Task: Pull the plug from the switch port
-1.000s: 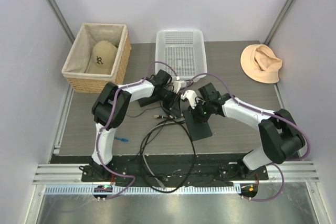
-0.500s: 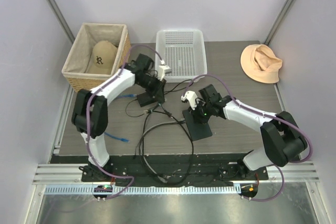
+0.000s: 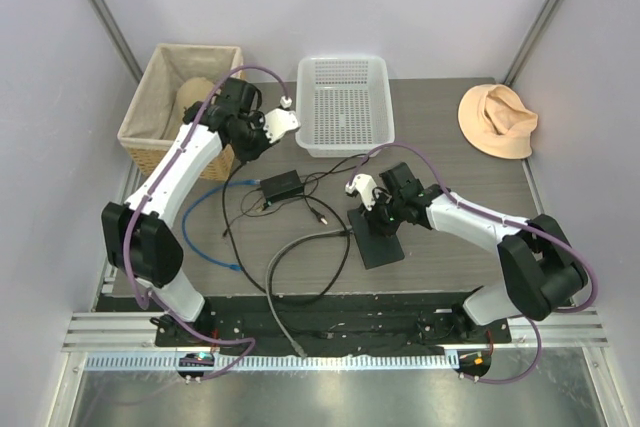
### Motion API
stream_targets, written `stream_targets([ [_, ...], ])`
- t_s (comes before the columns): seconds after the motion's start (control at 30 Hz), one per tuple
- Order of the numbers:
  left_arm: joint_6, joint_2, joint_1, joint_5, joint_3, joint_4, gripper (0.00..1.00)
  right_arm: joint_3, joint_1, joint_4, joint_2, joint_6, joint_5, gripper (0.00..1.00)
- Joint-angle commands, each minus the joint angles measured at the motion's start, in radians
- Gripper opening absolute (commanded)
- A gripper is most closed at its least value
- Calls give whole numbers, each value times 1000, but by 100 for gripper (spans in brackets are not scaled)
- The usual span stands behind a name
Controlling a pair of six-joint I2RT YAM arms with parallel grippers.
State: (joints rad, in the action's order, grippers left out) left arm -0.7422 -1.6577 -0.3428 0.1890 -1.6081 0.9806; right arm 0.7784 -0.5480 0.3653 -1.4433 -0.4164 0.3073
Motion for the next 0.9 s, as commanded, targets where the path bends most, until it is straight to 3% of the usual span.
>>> stream_targets([
  [0.0, -108, 7, 14, -183, 10, -7, 0, -48, -4, 69, -22, -27, -76, 11],
  [0.17, -89, -40, 16, -397, 51, -39, 0, -54, -1, 64, -12, -27, -80, 11],
  [0.27, -59, -51, 14, -473, 62, -62, 5, -57, -3, 63, -8, -28, -85, 11],
  [0.33, -19, -53, 16, -485, 34, -68, 19, -59, -3, 61, -6, -28, -88, 11],
  [0.4, 33, -50, 14, -427, -4, -51, 40, -60, -3, 61, -3, -28, -86, 11],
  [0.5, 186, -28, 14, -144, -111, 44, 51, -60, -3, 61, -6, -28, -89, 12],
  [0.53, 229, 1, 14, 50, -121, 41, 53, -59, -3, 61, -6, -28, -89, 11],
  [0.57, 363, 27, 14, 123, -68, 14, 56, -60, -3, 61, -8, -30, -89, 11],
  [0.63, 491, 131, 7, 334, 47, -150, 57, -64, -1, 60, -11, -38, -91, 11],
  [0.67, 603, 168, -8, 348, 209, -225, 58, -64, -1, 57, -12, -38, -97, 12],
  [0.7, 645, 202, -63, 340, 279, -367, 59, -65, 0, 51, -12, -33, -105, 12],
  [0.77, 665, 278, -193, 284, 472, -465, 60, -45, 46, 38, -17, 20, -96, 11],
  [0.87, 771, 296, -291, 190, 606, -630, 62, 5, 120, 29, -46, 112, -28, 11],
])
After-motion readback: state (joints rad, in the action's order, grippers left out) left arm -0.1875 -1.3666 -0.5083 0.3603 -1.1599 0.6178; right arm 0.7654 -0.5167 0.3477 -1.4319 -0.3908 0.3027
